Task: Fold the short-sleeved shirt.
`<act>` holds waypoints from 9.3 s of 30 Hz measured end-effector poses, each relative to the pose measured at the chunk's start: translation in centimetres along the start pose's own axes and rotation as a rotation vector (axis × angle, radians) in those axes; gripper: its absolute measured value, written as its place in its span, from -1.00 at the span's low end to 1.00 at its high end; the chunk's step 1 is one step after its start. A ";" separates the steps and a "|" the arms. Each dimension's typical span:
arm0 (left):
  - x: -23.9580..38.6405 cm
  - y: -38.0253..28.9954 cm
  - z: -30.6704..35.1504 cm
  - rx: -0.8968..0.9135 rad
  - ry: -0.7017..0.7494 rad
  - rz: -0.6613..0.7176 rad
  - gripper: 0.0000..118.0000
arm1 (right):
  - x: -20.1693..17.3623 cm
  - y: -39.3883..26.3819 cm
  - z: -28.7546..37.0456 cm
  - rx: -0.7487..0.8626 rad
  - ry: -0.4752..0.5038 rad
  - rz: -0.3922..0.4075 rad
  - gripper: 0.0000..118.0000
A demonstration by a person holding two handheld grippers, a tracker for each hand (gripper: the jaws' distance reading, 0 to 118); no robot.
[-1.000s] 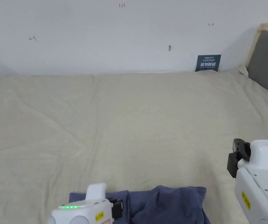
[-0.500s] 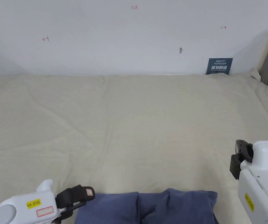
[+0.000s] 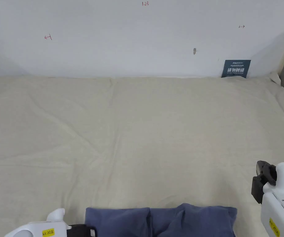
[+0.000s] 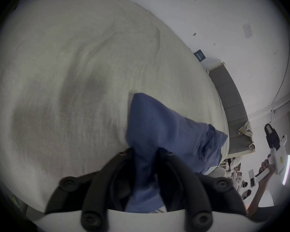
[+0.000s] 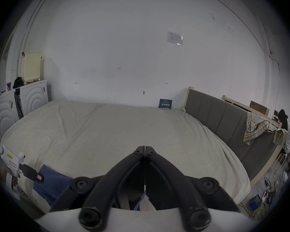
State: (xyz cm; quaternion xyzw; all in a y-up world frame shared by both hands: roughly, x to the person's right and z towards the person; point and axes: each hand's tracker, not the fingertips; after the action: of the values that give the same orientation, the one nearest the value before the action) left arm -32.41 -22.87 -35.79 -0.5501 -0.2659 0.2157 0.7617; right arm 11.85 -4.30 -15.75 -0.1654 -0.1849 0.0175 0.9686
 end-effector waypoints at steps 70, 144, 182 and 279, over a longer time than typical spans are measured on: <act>24.2 -5.5 -1.2 0.376 0.025 -0.440 -1.00 | 4.7 1.5 3.2 0.086 -0.031 -0.047 -1.00; 22.3 -5.3 14.5 0.985 0.377 -0.601 -1.00 | -2.8 0.3 3.6 0.152 0.128 -0.035 -1.00; 9.6 -3.3 -5.0 0.011 -0.039 -0.066 0.74 | -9.5 -20.7 -5.7 -0.410 0.263 0.031 -1.00; 27.3 -3.6 15.7 1.148 0.368 -0.663 -0.96 | -0.4 8.2 3.9 0.333 0.090 -0.056 -1.00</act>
State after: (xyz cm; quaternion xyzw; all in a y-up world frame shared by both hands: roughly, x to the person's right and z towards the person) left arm -21.53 4.35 -23.80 0.0233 -0.1299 -0.0190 0.9911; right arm 10.32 4.61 -15.17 0.0022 -0.1403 0.0134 0.9900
